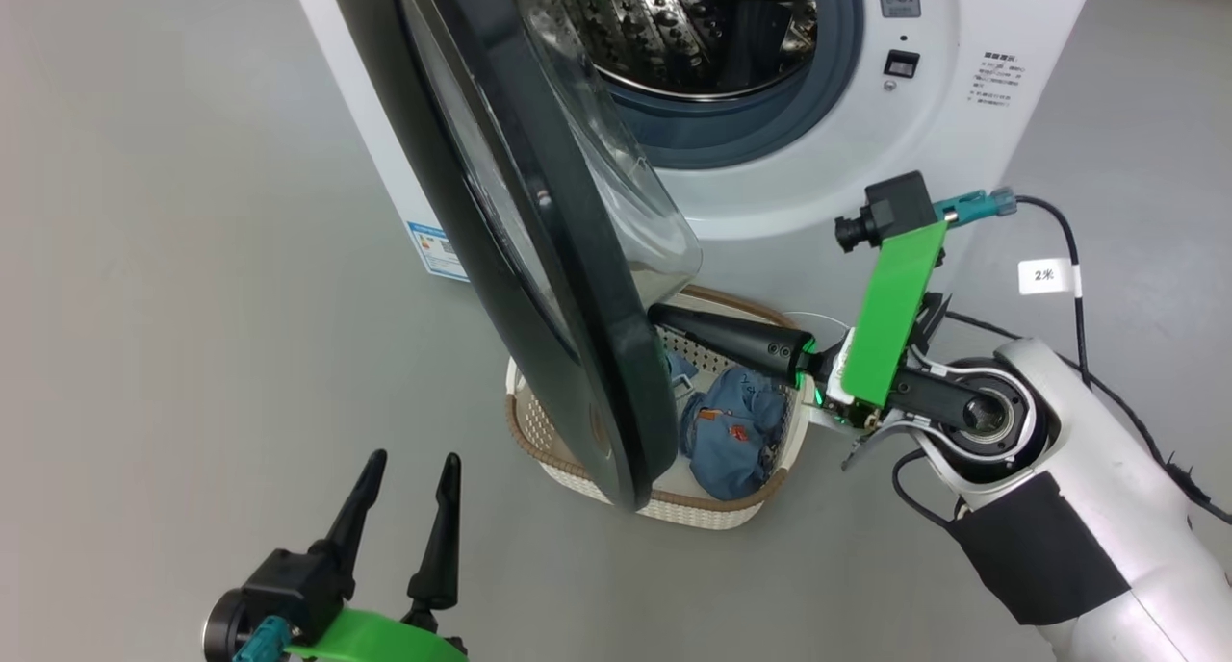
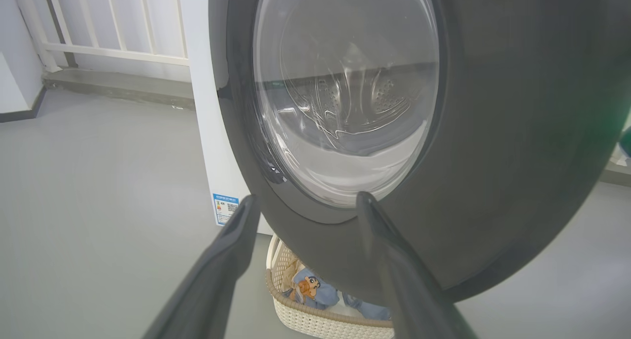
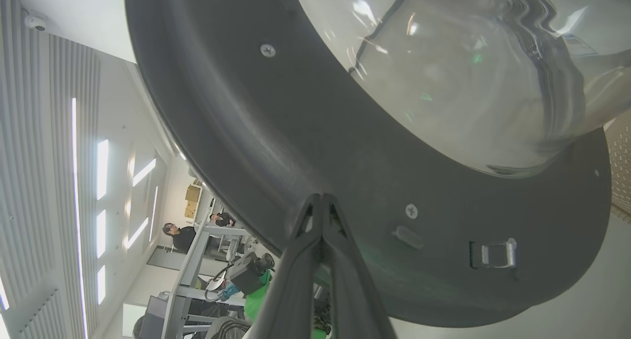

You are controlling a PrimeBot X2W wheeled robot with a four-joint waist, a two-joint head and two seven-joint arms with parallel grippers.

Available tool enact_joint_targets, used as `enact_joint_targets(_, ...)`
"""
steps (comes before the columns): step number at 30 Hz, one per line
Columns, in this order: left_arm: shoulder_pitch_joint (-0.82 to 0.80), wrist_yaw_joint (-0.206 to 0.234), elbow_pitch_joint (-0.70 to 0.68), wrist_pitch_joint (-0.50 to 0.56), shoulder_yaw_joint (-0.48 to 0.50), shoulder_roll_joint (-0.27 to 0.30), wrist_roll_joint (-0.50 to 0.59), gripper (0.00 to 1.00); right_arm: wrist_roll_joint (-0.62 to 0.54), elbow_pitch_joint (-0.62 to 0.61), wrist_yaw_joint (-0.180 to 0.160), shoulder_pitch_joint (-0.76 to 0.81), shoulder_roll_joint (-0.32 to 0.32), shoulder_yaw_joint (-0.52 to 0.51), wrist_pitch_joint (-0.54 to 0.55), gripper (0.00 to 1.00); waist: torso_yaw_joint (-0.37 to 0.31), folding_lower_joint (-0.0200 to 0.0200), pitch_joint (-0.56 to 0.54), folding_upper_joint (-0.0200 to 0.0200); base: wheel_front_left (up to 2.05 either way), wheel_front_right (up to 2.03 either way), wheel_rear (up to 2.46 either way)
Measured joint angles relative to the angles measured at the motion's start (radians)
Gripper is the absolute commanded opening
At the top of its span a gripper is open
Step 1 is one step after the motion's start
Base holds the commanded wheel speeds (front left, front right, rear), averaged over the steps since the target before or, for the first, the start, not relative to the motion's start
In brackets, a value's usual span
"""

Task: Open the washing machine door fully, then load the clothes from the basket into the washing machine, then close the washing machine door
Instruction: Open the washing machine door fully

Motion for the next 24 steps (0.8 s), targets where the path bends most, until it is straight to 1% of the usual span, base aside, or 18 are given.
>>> enact_joint_targets(13,0.003,0.0,-0.005,0.0,-0.001,0.0,0.0,1.0,-0.003,-0.004,0.0,0.006,0.029,0.002,0.009,0.0,0.031,0.0,0.002,0.0,0.0,0.0,0.0)
enact_joint_targets(19,0.003,0.001,-0.005,0.0,-0.001,0.0,-0.001,1.0,-0.014,-0.003,0.0,0.017,0.029,0.0,0.006,0.0,0.028,0.0,0.0,0.0,0.0,0.0,0.0)
enact_joint_targets(24,0.013,0.001,-0.005,0.0,0.007,0.001,-0.001,1.0,-0.014,-0.002,0.0,0.029,0.029,-0.014,-0.013,0.0,0.012,0.0,-0.004,0.0,0.0,0.0,0.0)
